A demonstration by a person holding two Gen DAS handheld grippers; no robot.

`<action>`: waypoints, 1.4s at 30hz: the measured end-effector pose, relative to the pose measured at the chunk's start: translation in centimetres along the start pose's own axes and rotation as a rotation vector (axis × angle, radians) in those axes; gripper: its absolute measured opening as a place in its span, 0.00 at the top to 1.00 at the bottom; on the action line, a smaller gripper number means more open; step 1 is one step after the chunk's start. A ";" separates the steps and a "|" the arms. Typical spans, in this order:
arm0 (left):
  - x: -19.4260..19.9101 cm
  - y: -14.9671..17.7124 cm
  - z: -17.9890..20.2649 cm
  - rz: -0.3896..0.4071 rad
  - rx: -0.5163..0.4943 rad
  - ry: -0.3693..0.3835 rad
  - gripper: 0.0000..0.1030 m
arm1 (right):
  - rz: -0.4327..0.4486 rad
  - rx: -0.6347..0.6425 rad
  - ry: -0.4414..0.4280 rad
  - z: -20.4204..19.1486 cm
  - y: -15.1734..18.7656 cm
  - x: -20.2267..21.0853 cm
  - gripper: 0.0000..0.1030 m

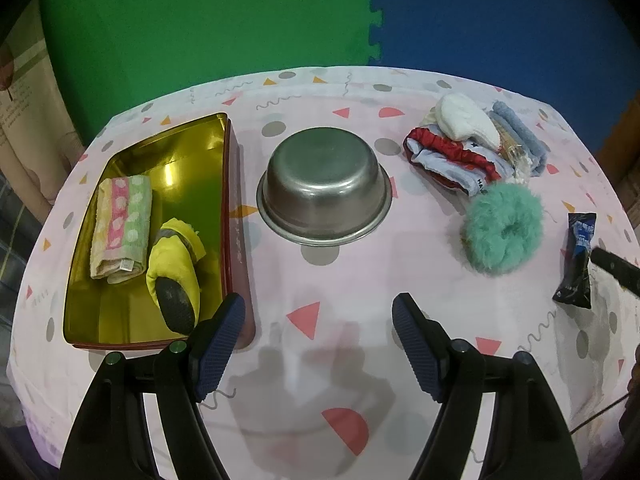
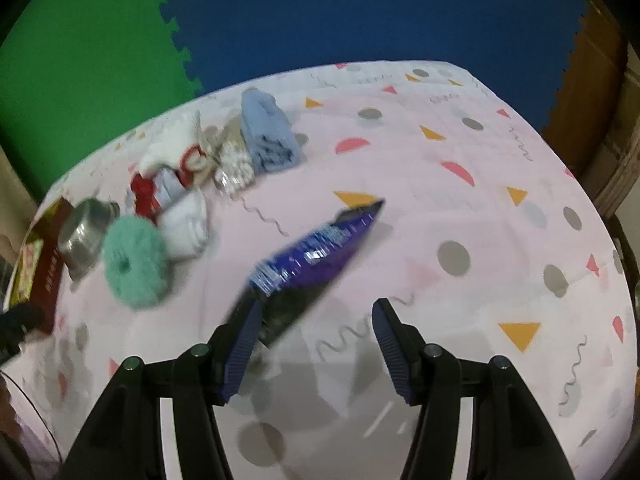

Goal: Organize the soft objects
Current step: 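Grasp the purple protein pouch with the right gripper and lift it, then grasp the green fluffy pom-pom with the left gripper while the right gripper holds the pouch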

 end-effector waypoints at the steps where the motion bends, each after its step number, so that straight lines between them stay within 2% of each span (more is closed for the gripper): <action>1: 0.0 0.0 0.1 -0.002 -0.002 -0.002 0.29 | -0.005 -0.015 -0.009 -0.3 -0.4 -0.2 0.43; 5: -0.1 0.1 0.1 -0.003 -0.005 -0.006 0.29 | -0.036 -0.073 0.011 -1.1 -1.1 -2.0 0.43; 7: 0.0 0.0 0.0 0.003 -0.004 -0.005 0.29 | -0.031 -0.097 -0.013 -1.4 -1.2 -2.7 0.43; 13: -0.7 0.3 -0.2 -0.016 0.002 -0.017 0.29 | -0.057 -0.083 0.014 -2.0 -1.2 -4.5 0.42; 17: -0.9 0.4 0.0 -0.020 -0.006 -0.017 0.29 | -0.026 -0.022 0.059 -2.6 -1.3 -4.5 0.43; 25: -1.2 0.4 1.0 -0.003 -0.024 -0.012 0.29 | 0.034 0.058 0.009 -2.6 -1.9 -4.7 0.58; 29: -1.4 0.4 2.0 0.007 -0.037 0.008 0.29 | 0.076 0.093 0.000 -2.9 -2.4 -4.8 0.61; 36: -1.5 -0.1 5.0 0.013 -0.087 0.081 0.29 | 0.170 0.248 0.089 -2.6 -3.6 -4.8 0.62; 39: -1.8 -0.4 6.4 0.026 -0.115 0.116 0.29 | 0.175 0.292 0.121 -2.1 -4.0 -5.7 0.63; 42: -2.5 -0.7 7.7 0.002 -0.121 0.174 0.29 | 0.172 0.292 0.124 -1.8 -4.0 -6.2 0.63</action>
Point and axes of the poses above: each gripper's, at about its wrist camera, not at the fingertips, and x roughly against the way its jaws point, z to its right, y to its underside, the point moved 6 cm from there along -x, roughly the way its jaws point, and after that the axes turned 8 degrees about y, right-handed, at the moved point
